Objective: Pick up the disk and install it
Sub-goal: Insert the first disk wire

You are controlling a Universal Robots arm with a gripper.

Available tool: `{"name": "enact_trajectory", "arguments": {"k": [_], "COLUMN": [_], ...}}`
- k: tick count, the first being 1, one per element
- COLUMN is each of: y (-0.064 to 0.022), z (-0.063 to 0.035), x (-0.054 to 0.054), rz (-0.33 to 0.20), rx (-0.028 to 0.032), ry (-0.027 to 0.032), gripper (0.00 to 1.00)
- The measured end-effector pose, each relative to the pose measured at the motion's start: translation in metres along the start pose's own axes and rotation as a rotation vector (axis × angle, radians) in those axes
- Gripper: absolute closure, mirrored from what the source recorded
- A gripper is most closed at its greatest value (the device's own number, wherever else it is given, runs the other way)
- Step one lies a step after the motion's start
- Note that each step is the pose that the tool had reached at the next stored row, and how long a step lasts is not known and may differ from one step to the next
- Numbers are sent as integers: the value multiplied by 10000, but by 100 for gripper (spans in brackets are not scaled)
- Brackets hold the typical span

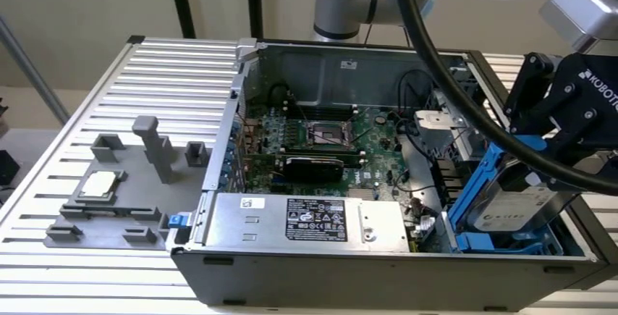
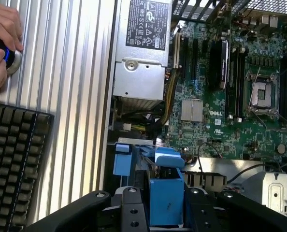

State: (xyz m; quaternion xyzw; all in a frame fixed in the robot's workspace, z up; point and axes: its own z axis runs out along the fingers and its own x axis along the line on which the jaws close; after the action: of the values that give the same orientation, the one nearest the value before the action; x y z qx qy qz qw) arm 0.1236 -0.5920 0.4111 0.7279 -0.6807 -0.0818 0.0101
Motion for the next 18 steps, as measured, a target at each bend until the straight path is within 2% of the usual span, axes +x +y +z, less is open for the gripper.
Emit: {"name": "enact_trajectory", "arguments": {"k": [11,12,18], "y": [-1,-1,0], "z": [4,3,0], "x": [0,0,0], "rz": [-2,-1,0], "rx": [1,0,0], "ry": [-10,-5,-1], "gripper": [100,0,0]}}
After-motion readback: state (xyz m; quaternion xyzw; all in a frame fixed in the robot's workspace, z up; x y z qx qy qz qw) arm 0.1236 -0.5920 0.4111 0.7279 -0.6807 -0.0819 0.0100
